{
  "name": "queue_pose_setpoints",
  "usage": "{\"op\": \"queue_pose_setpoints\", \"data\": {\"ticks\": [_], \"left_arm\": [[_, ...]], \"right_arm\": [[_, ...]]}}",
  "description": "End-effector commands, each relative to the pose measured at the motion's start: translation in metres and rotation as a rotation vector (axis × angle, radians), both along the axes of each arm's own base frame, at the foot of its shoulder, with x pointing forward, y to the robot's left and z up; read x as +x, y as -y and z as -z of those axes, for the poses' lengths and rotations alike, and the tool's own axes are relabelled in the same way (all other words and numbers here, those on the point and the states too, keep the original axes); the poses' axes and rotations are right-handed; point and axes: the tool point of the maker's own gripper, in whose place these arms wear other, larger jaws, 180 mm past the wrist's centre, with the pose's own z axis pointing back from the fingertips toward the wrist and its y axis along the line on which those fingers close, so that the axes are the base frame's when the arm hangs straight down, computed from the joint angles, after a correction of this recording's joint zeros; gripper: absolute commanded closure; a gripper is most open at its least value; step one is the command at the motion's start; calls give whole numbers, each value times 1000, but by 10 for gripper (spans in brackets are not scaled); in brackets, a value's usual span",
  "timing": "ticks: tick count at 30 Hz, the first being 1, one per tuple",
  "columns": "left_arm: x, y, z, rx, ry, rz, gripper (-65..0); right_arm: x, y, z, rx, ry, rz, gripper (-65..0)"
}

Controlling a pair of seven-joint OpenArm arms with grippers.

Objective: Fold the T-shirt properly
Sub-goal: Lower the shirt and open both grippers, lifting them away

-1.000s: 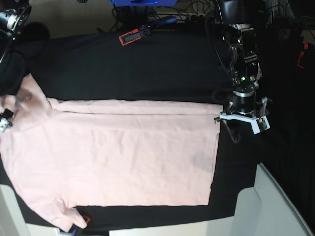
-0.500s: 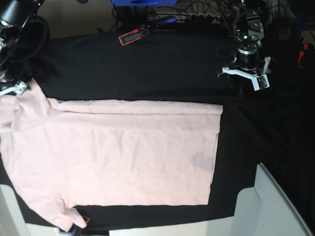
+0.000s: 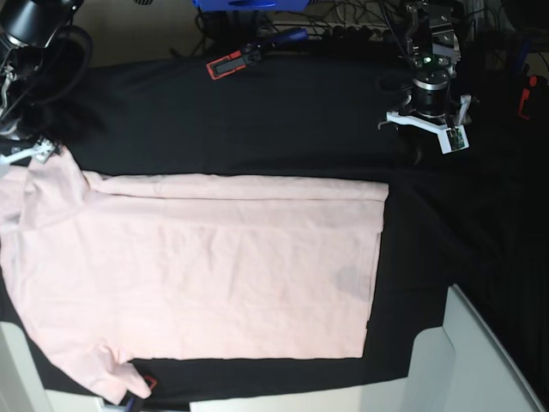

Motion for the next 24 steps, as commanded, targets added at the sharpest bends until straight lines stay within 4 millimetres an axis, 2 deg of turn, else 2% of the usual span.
{"op": "queue_pose_setpoints", "data": {"ticks": [1,3,4,7,8,9,13,20,24], "left_arm": [[5,-6,-12,28,44,1,-341],[2,-7,-12,28,40,-1,-341],[2,-7,-13,29,43,0,-341],[3,-7,-15,32,48,2,-341],[3,-7,-15,32,48,2,-341],[3,-7,-15,31,47,2,-341],[3,-7,-15,31,47,2,-341],[3,-7,-15,31,47,2,-341],[3,-7,-15,31,47,2,-341]], "right_arm": [[-2,-1,4,11,-7,1,-384],[-6,-3,9,21,-17,4,-344],[-7,-4,10,24,-20,5,-296],[-8,-6,12,30,-24,5,-74],[-7,-9,13,37,-26,5,-22],[-4,-10,12,41,-21,4,-3],[2,-13,7,44,-21,-14,-7],[52,-40,-33,-6,51,-181,-7],[75,-46,-46,-6,80,-212,-7]]}}
